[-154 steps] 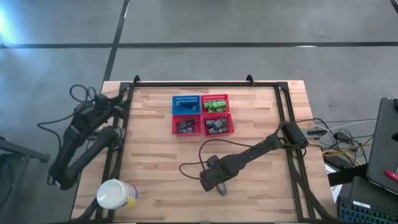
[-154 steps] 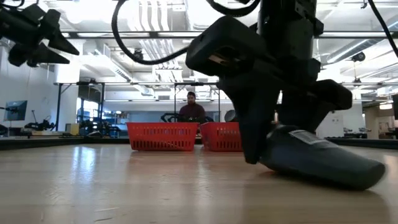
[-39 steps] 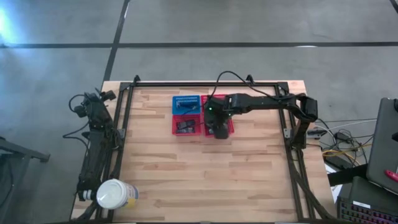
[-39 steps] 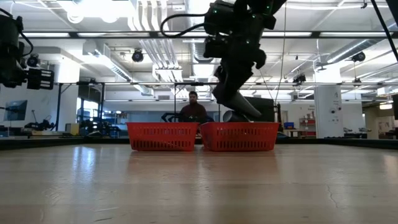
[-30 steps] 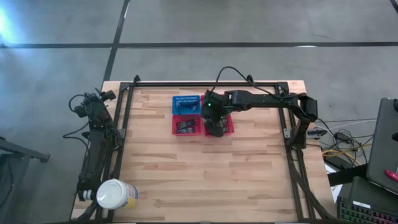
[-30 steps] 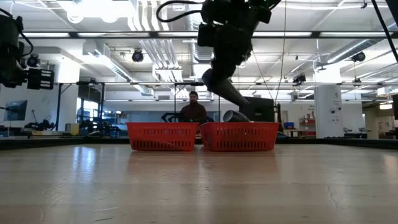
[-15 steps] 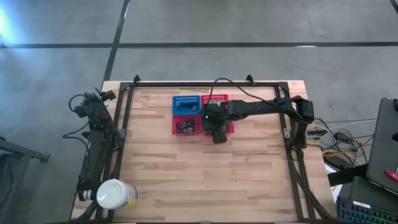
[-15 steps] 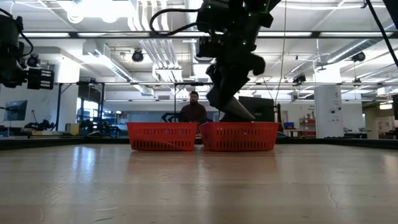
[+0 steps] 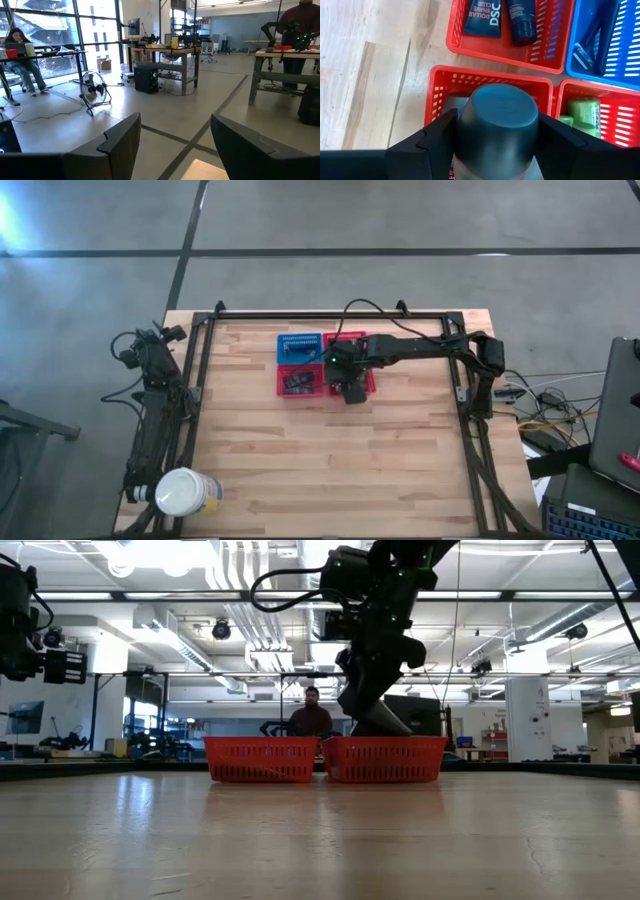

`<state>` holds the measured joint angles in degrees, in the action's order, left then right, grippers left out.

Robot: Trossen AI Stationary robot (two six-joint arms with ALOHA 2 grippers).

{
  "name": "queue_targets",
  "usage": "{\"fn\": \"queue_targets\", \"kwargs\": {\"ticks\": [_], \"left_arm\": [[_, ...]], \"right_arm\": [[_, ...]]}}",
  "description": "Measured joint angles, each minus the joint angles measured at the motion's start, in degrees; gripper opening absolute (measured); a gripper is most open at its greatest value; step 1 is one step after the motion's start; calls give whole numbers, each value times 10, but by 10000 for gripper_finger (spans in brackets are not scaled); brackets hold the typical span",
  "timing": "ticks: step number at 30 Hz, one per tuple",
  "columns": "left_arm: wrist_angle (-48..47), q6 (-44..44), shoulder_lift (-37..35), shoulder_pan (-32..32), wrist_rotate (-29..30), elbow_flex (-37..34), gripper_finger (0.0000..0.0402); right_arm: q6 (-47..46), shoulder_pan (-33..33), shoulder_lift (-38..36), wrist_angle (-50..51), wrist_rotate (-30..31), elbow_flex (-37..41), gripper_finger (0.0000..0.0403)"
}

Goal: Pick & Place Travel size toiletries
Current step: Put the deodorant into the bottom right red bin, then return to Home Position

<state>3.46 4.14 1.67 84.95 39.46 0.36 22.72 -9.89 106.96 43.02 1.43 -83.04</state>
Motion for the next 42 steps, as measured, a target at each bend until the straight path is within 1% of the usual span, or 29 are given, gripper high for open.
{"fn": "queue_targets", "kwargs": {"ticks": [4, 11, 16, 19, 25, 28, 30, 32, 34, 35, 37, 38, 39, 40, 41, 42], "left_arm": [[0, 0, 0, 0, 0, 0, 245], [0, 0, 0, 0, 0, 1, 245], [0, 0, 0, 0, 0, 2, 245], [4, 0, 0, 0, 0, 2, 245], [7, -1, 0, 0, -1, 2, 245], [7, -1, 0, 0, -1, 2, 245], [8, -1, 0, 0, -1, 2, 245], [9, -1, 0, 0, -1, 2, 245], [9, -1, 0, 0, -1, 2, 245], [9, -1, 0, 0, -1, 2, 245], [9, -1, 0, 0, -1, 2, 245], [9, -1, 0, 0, -1, 2, 245], [10, -1, 0, 0, -1, 2, 245], [10, -1, 0, 0, -1, 2, 245], [10, -1, 0, 0, 0, 2, 245], [10, -1, 0, 0, 0, 2, 245]], "right_arm": [[0, 0, 0, -1, 0, 8, 224], [0, 0, 0, -5, 2, 38, 263], [-25, 2, -2, -4, 60, 39, 288], [-44, 2, -10, -4, 65, 22, 305], [-77, 15, -27, -6, 62, -37, 337], [-112, 26, -36, 0, 60, -62, 351], [-126, 30, -43, -2, 40, -69, 357], [-136, 32, -46, -6, -13, -68, 358], [-163, 33, -46, -50, -70, -72, 353], [-180, 33, -45, -76, -89, -78, 350], [-221, 33, -46, -131, -101, -99, 342], [-215, 33, -47, -115, -124, -118, 338], [-198, 30, -50, -69, -160, -134, 334], [-192, 28, -54, -5, -179, -151, 331], [-215, 29, -54, 41, -184, -172, 327], [-257, 32, -54, 72, -184, -192, 325]]}}
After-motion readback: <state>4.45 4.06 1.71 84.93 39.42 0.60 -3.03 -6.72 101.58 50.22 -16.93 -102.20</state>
